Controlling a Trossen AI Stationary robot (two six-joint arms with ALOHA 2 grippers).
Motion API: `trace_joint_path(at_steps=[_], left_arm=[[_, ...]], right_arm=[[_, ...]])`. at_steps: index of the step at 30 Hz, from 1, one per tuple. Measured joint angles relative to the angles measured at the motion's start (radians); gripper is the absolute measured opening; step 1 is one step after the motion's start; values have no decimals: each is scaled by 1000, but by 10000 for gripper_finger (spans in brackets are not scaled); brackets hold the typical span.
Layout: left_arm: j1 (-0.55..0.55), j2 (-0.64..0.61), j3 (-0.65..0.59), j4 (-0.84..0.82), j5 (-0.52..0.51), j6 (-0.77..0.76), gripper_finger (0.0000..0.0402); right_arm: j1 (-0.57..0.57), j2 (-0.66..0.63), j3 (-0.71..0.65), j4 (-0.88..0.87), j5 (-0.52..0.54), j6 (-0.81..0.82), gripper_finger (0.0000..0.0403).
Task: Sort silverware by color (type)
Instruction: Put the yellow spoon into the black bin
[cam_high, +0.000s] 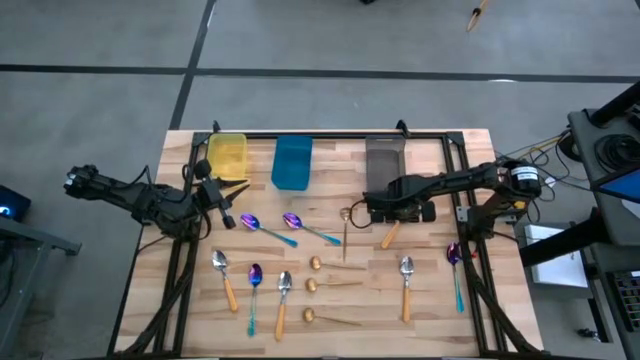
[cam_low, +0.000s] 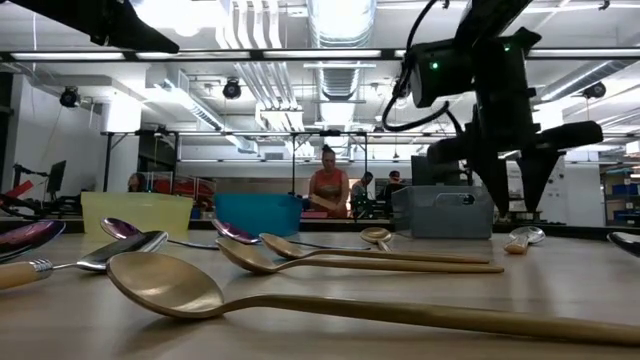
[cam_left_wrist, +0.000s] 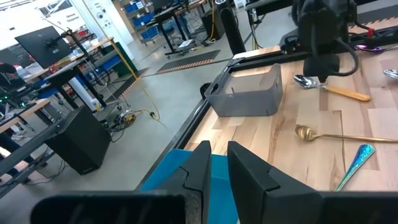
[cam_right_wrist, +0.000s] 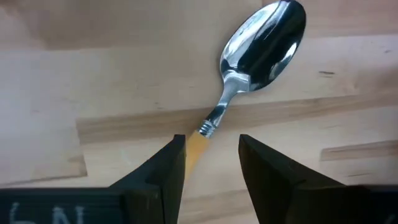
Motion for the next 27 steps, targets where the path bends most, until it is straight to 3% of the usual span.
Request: trace_joint_path(at_steps=[10, 27], left_arm=[[0, 0, 0, 0, 0, 0, 36], [0, 0, 0, 14, 0, 0, 36]], right_arm=[[53, 2, -52, 15, 88, 145, 141], [81, 0, -209, 278, 124, 188, 135]])
